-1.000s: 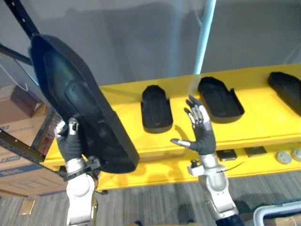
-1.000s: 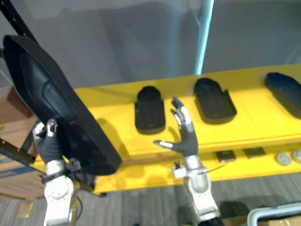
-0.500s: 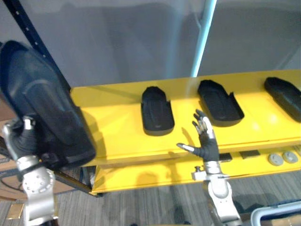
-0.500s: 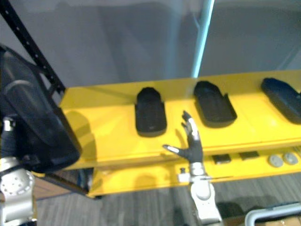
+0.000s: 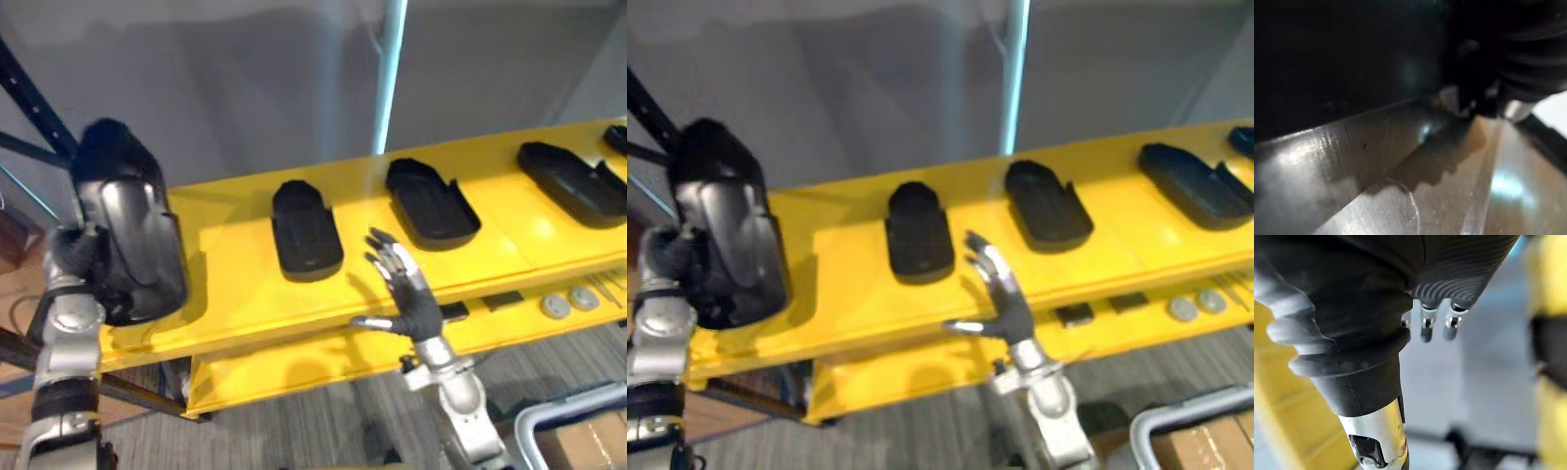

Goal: Walk over and take plastic housings, then place them on the shelf

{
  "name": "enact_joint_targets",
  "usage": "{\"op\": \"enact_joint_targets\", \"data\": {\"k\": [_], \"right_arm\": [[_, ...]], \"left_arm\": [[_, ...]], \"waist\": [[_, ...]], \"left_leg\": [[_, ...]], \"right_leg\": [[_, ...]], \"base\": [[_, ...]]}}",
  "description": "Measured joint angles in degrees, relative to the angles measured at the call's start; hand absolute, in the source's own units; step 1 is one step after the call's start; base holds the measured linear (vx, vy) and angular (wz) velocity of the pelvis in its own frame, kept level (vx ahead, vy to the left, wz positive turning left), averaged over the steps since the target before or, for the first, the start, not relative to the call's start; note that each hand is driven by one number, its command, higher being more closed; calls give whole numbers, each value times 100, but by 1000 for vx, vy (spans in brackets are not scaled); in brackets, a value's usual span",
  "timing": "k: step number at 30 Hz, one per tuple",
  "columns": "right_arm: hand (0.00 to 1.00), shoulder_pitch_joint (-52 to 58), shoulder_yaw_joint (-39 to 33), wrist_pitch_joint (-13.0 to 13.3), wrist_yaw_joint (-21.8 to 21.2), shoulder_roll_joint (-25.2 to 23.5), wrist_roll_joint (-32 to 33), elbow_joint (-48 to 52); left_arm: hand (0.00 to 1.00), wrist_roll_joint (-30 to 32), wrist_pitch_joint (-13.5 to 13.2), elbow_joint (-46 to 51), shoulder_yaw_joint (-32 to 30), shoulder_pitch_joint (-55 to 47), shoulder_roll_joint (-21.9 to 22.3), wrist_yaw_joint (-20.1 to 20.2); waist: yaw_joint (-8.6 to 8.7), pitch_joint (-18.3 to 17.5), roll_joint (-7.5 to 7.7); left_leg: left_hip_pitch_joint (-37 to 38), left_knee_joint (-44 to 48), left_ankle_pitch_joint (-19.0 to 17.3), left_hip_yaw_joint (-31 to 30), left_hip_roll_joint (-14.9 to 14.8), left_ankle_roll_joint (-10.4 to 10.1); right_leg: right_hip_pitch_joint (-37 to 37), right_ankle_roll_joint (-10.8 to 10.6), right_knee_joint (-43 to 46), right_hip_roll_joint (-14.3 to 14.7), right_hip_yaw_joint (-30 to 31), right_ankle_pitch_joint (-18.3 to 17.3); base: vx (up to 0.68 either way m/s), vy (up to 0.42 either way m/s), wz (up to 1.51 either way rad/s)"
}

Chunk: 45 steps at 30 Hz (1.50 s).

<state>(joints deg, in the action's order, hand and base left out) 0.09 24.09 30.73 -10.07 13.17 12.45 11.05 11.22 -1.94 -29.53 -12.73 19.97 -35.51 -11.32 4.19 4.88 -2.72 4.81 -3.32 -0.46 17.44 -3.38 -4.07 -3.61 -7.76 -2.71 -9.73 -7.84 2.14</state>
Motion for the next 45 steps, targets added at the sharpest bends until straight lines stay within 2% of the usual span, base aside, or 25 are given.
{"op": "enact_joint_targets", "data": {"k": [5, 11, 16, 20, 25, 27, 28, 32, 34, 36, 41, 45], "right_arm": [[0, -829, 396, 8, -139, 63, 32, -7], [0, -1576, 662, -90, -148, 8, 29, -24], [0, -1636, 767, -224, -147, -11, 30, -38], [0, -1643, 776, -234, -147, -10, 30, -37], [0, -1620, 881, -254, -192, -5, 32, -24], [0, -1616, 916, -372, -213, -5, 30, 17], [0, -1606, 961, -559, -111, 10, -3, 19], [0, -1327, 867, -904, 281, 171, -498, -24], [0, -867, 567, -1032, 305, 370, -779, -133], [0, -213, 96, -1082, 122, 783, -880, -158], [0, 527, -400, -953, -594, 1508, -868, -266], [0, 755, -367, -776, -879, 1536, -866, -513]], "left_arm": [[100, 5, 99, -502, 558, 473, 18, 140], [100, 2, 398, -824, 788, 1152, 257, 122], [100, 2, 571, -1006, 953, 1542, 257, 95], [100, 1, 651, -1169, 951, 1804, 245, 29], [100, 1, 826, -1389, 950, 1973, 225, 13], [100, 0, 865, -1529, 946, 2120, 185, 13], [100, -5, 869, -1680, 946, 2285, 31, 16], [100, -14, 867, -1779, 908, 2501, -466, 21], [100, -14, 853, -1795, 885, 2513, -681, 28], [100, -9, 853, -1795, 873, 2487, -961, 39], [100, -6, 1031, -1792, 884, 2454, -1401, 151], [100, 3, 1180, -1790, 971, 2439, -1523, 307]], "waist": [[-31, 121, -98], [-35, 628, -164], [-23, 884, -195], [-26, 1069, -294], [4, 1112, -349], [1, 1125, -360], [2, 1204, -360], [15, 1465, -337], [37, 1509, -298], [60, 1567, -220], [148, 1717, 31], [202, 1781, 141]], "left_leg": [[-191, 17, 72, -195, 39, 35], [-514, 322, 72, -425, 27, 35], [-708, 473, 73, -438, -3, 39], [-772, 538, 72, -430, -7, 39], [-881, 598, 79, -391, -4, 48], [-885, 600, 79, -387, -6, 48], [-884, 607, 79, -353, -8, 49], [-905, 604, 89, -249, -8, 63], [-940, 606, 89, -242, -11, 63], [-996, 621, 89, -237, -18, 63], [-999, 796, 3, -165, -102, 35], [-1005, 825, -27, -137, -179, 1]], "right_leg": [[68, -2, 0, -32, -162, 33], [223, 11, 158, -64, -286, 25], [460, 61, 396, -67, -255, -9], [582, 78, 553, -86, -210, -42], [757, 76, 674, -103, -139, -41], [772, 76, 692, -103, -133, -43], [818, 75, 754, -108, -99, -67], [987, 68, 919, -118, 26, -110], [1029, 68, 930, -114, 33, -117], [1079, 69, 931, -106, 40, -118], [1055, 70, 933, -82, 119, -117], [1069, 89, 933, -15, 146, -126]], "base": [[-26, -14, 21], [-53, -8, 14], [-69, 1, 1], [-64, 8, -2], [-35, 8, -4], [-17, 3, -3], [-35, 6, -10], [-38, 7, -14], [0, 0, 0], [37, -4, 1], [8, 0, -9], [-34, -13, -7]]}}
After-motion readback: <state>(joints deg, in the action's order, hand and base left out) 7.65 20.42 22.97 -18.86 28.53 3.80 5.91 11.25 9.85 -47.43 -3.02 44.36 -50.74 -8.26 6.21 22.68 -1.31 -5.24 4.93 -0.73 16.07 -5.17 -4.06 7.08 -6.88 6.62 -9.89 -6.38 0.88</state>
